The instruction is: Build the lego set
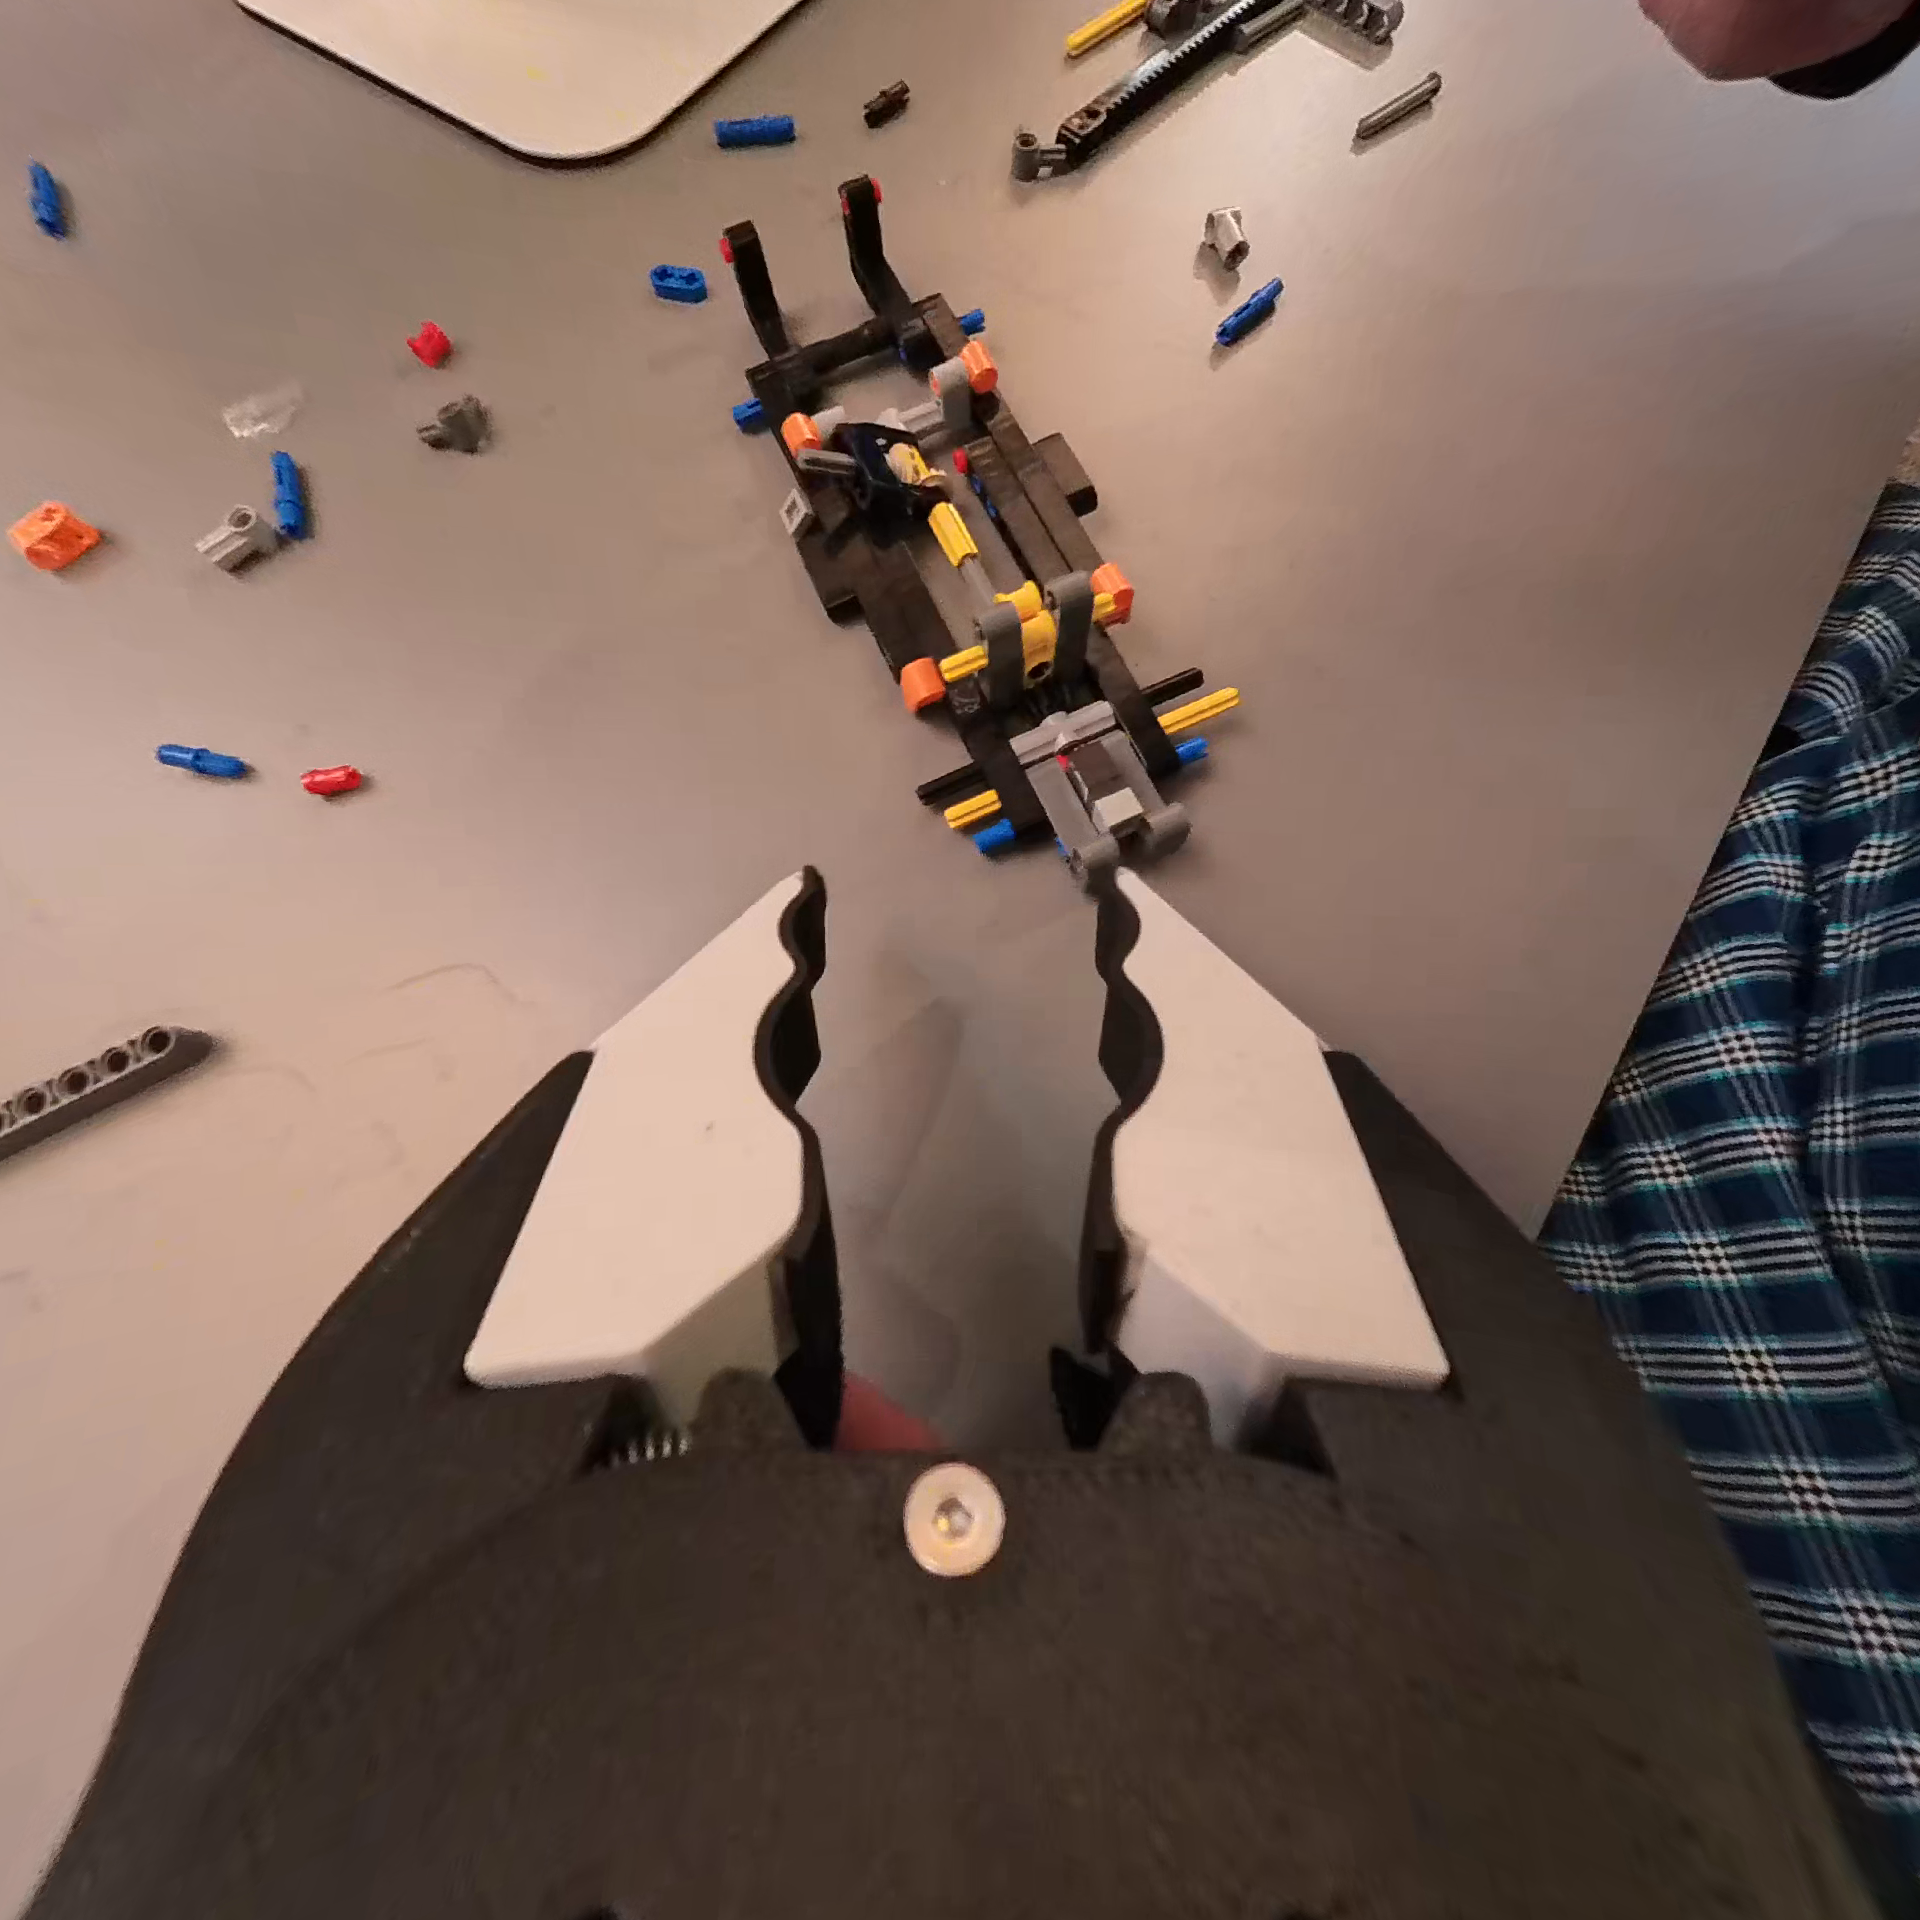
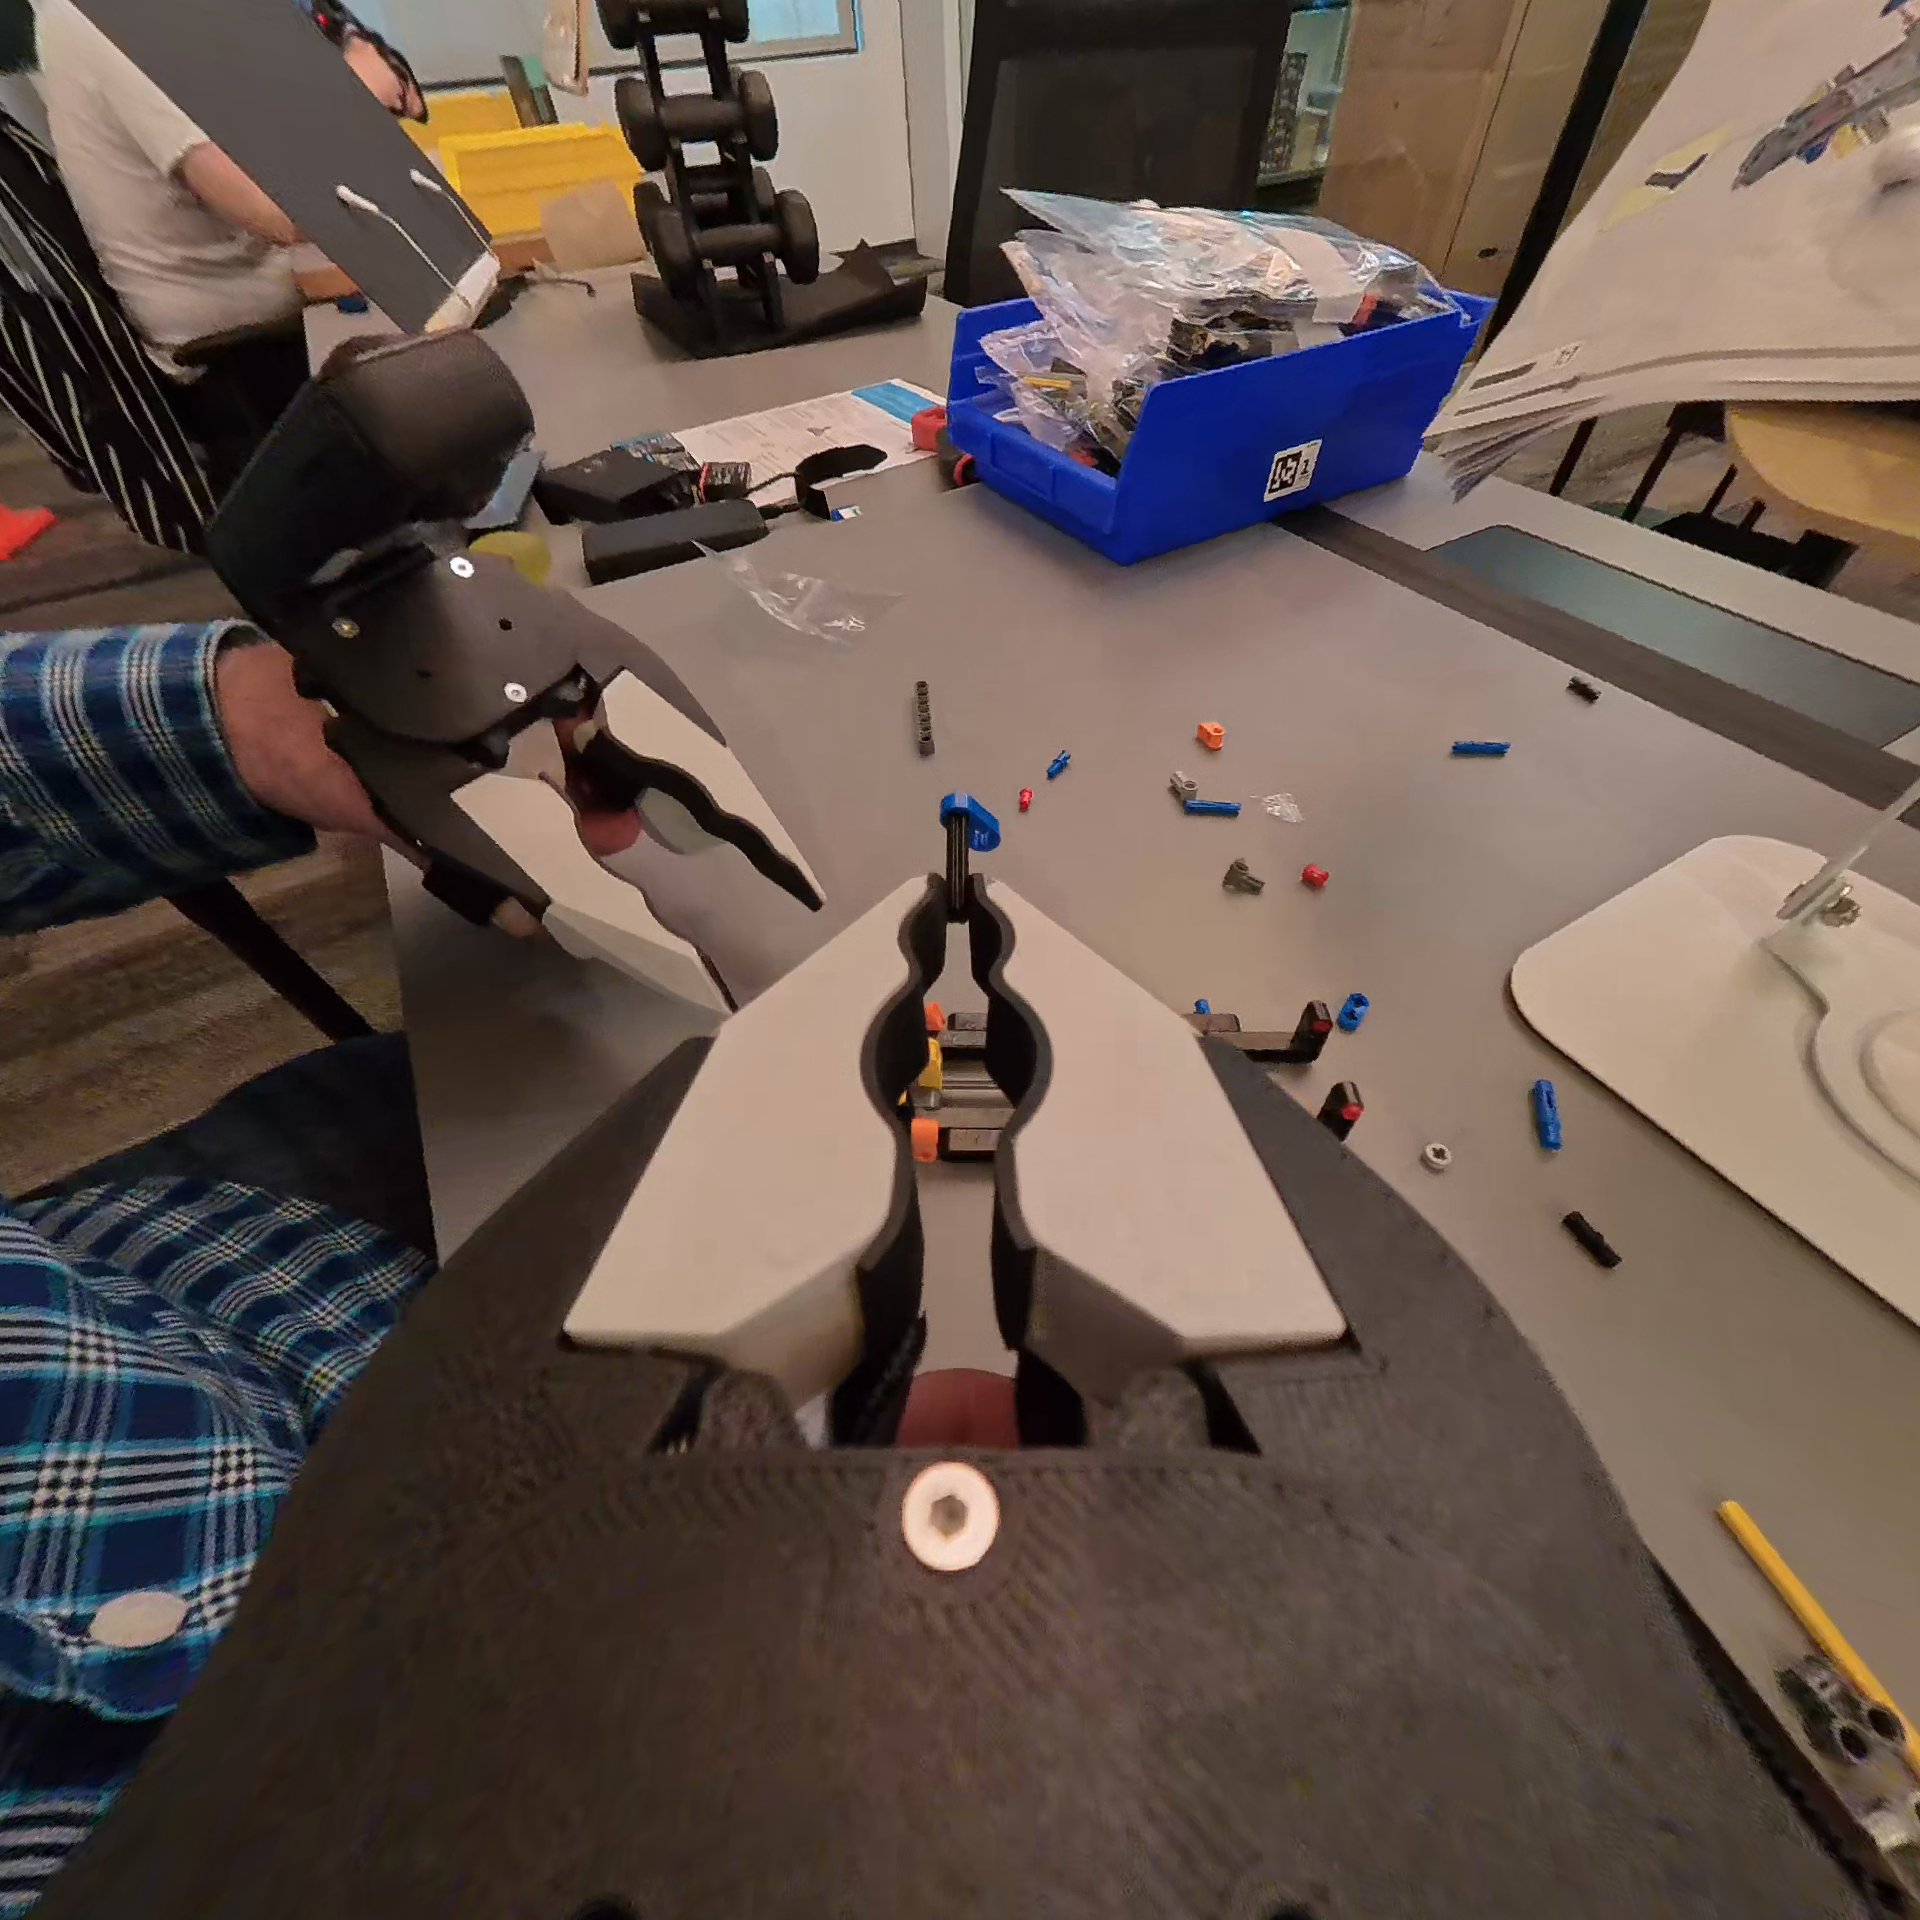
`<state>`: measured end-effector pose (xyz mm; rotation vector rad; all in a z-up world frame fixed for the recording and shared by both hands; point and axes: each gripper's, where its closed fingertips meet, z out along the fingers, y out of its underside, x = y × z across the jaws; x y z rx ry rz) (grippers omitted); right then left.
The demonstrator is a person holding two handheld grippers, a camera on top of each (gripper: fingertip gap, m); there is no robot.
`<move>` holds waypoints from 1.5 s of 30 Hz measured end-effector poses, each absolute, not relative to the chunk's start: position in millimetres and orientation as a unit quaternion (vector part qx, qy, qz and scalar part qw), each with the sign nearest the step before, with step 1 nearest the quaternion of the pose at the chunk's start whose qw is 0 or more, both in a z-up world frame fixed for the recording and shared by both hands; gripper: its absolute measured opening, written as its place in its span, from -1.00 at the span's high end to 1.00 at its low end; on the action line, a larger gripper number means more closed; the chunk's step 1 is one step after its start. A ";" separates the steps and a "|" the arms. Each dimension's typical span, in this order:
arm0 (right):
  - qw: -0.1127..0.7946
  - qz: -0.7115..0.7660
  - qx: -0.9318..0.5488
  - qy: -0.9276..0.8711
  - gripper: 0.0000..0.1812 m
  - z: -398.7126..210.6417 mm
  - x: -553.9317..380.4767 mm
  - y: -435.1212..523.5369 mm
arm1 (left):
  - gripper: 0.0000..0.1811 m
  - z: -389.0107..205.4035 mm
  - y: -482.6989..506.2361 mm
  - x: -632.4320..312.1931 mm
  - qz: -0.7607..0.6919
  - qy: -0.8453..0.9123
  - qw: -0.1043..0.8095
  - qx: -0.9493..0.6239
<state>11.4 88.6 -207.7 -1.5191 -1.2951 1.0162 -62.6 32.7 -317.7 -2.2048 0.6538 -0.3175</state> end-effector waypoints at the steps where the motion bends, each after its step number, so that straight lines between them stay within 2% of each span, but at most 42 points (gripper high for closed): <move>1: 0.439 0.403 -0.608 -0.524 0.99 -208.0 11.0 88.1 | 0.44 -317.1 33.0 -64.3 -0.124 0.257 0.400 -0.871; 17: 0.479 0.236 -0.540 -0.651 1.00 -235.1 10.3 70.7 | 0.47 -309.6 34.5 -70.1 -0.111 0.259 0.418 -0.863; 28: 0.511 0.068 -0.415 -0.750 1.00 -259.2 -5.3 52.1 | 0.71 -254.8 45.0 -39.2 -0.178 0.230 0.521 -0.802; 38: 0.519 0.063 -0.394 -0.756 0.99 -260.4 -13.9 44.4 | 0.87 -265.6 49.9 -19.5 -0.164 0.251 0.510 -0.806; 45: 0.506 0.079 -0.410 -0.754 0.99 -266.0 -16.1 44.2 | 0.90 -271.4 49.7 -22.5 -0.155 0.259 0.506 -0.808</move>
